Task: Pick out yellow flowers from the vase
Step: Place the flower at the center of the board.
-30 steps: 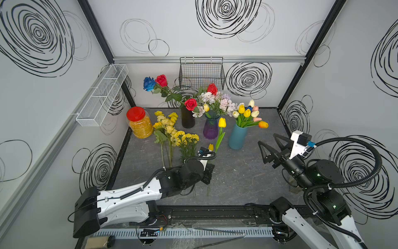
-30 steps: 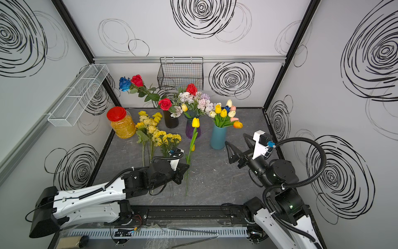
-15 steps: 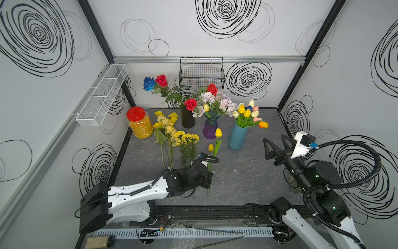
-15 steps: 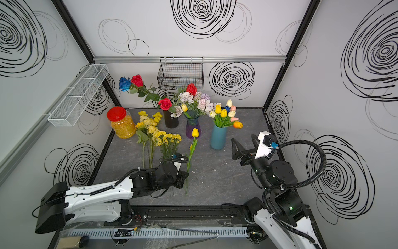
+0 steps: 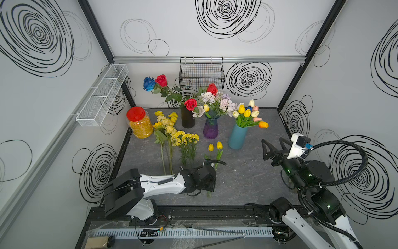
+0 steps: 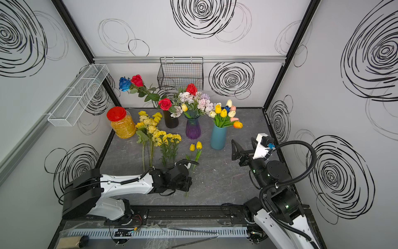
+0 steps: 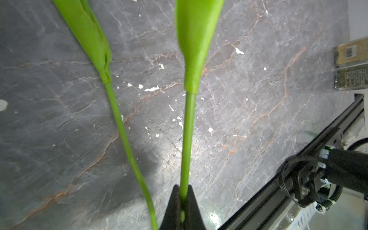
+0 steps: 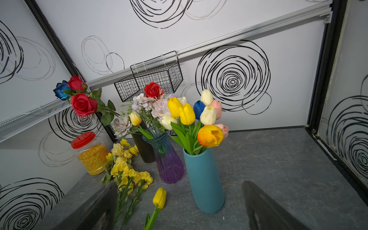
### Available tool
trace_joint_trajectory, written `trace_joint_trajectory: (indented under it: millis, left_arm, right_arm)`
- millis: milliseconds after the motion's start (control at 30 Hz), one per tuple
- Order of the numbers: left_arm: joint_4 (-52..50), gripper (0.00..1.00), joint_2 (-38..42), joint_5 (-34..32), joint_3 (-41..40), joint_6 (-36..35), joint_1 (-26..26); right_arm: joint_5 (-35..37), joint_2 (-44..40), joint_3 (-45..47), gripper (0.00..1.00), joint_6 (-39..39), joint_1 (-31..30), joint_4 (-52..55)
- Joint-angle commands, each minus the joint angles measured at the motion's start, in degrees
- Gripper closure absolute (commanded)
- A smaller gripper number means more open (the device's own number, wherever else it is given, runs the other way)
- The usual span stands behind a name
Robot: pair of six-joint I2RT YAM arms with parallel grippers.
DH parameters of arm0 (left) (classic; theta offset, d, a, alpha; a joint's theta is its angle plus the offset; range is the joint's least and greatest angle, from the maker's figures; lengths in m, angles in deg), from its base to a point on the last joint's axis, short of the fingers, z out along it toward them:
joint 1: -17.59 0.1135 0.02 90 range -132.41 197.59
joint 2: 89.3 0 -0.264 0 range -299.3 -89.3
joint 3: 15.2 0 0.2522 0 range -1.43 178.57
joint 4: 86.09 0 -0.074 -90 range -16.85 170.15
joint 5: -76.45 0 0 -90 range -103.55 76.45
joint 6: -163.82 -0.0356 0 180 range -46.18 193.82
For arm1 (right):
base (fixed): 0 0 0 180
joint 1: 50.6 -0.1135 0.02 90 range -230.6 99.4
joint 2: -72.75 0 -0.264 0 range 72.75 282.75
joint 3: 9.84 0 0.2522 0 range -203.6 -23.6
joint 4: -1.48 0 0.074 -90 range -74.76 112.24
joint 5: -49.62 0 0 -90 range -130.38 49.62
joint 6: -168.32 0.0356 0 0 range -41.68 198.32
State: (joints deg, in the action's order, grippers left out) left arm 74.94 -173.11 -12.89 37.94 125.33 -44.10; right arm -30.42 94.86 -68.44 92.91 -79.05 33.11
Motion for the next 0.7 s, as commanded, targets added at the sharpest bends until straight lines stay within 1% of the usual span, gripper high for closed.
trace_joint_trajectory:
  millis: [0,100,333,400,533,667]
  left_arm:
    - [4.19,1.0,-2.59,1.73,2.67,1.81,0.84]
    - [5.34,1.0,-5.33,3.25,3.4,2.19,1.65]
    - [4.79,1.0,-9.38,3.82,4.66,2.06,3.31]
    - [5.0,0.96,-10.01,3.9,4.49,2.15,3.68]
    - [5.46,0.93,-10.71,3.99,4.31,2.28,4.12]
    - [6.21,0.84,-10.78,4.08,4.05,2.44,4.28]
  right_arm:
    - [0.93,-0.93,0.8,0.0,0.18,-0.23,0.05]
    - [0.77,-0.8,1.31,0.0,0.18,-0.23,-0.24]
    - [0.92,-0.59,2.17,0.0,-0.46,-0.27,-0.83]
    - [1.53,-0.65,2.29,0.0,-0.88,-0.27,-0.97]
    - [1.99,-0.25,2.31,0.0,-1.37,-0.24,-0.91]
    - [2.64,1.61,1.43,0.04,-1.3,-0.24,0.25]
